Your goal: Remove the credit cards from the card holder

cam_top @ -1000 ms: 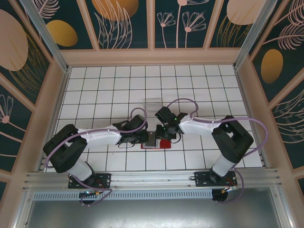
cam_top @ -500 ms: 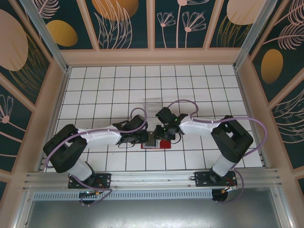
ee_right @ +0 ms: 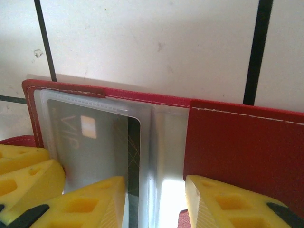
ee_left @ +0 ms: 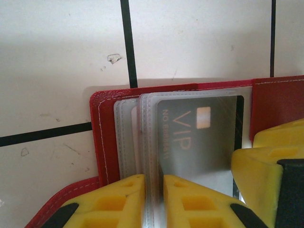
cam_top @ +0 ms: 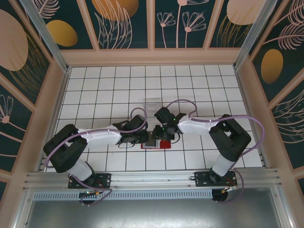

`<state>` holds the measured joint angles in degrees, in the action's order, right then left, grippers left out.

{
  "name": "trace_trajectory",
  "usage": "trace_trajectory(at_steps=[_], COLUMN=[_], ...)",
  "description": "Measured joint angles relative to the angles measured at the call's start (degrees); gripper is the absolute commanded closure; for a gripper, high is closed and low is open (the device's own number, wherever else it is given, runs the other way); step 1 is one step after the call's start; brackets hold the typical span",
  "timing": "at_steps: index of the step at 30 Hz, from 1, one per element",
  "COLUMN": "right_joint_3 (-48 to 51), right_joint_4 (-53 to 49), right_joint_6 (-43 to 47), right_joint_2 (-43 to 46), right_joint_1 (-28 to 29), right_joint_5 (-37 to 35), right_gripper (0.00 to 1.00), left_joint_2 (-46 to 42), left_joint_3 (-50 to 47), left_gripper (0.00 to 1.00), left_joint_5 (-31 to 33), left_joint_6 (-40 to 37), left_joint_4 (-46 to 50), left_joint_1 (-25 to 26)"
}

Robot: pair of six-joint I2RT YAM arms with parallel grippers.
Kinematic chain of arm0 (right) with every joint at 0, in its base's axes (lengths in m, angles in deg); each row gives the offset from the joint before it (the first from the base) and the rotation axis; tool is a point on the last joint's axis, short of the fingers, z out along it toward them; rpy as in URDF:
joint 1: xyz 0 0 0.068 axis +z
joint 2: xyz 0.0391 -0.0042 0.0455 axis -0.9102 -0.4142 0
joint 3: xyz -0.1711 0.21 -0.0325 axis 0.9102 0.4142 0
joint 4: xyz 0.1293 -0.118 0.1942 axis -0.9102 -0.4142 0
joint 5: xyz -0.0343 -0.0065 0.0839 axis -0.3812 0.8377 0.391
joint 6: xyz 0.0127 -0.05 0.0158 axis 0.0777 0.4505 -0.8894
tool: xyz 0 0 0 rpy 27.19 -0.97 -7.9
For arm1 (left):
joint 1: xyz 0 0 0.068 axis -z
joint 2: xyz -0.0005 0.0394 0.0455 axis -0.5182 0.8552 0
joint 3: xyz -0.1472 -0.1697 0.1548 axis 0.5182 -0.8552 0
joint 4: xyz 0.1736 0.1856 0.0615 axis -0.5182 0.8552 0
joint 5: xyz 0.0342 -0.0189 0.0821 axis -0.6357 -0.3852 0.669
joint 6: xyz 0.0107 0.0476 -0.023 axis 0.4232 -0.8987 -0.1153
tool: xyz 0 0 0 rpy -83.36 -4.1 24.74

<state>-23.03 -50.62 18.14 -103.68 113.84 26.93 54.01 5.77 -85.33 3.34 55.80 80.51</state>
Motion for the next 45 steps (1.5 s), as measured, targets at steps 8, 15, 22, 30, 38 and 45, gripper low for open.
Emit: trace_trajectory(at_steps=[8,15,22,30,38,45], right_joint_3=[-2.1,-2.3,-2.5,-2.5,-2.6,-1.9], right_joint_4=[-3.0,-3.5,-4.1,-4.7,-5.2,-4.2], right_joint_6=[0.0,0.0,0.0,0.0,0.0,0.0], right_joint_2=[-1.1,-1.1,-1.1,-1.1,-1.1,-0.3], right_joint_1=[1.1,1.3,1.5,1.4,1.5,1.2], right_joint_5=[-2.8,-3.9,-4.9,-6.4,-7.1,-6.5], right_gripper=[0.65,0.65,0.69,0.74,0.77,0.74], left_joint_2=[0.0,0.0,0.0,0.0,0.0,0.0], left_joint_3=[0.0,0.0,0.5,1.1,1.7,1.7], left_gripper=[0.81,0.79,0.75,0.71,0.73,0.75], left_joint_5=[0.0,0.5,1.2,2.1,3.1,3.5], left_joint_6=[0.0,0.0,0.0,0.0,-0.1,0.0], left_joint_4=[0.0,0.2,1.3,3.3,5.1,5.7], left_joint_1=[0.0,0.2,0.3,0.3,0.3,0.3])
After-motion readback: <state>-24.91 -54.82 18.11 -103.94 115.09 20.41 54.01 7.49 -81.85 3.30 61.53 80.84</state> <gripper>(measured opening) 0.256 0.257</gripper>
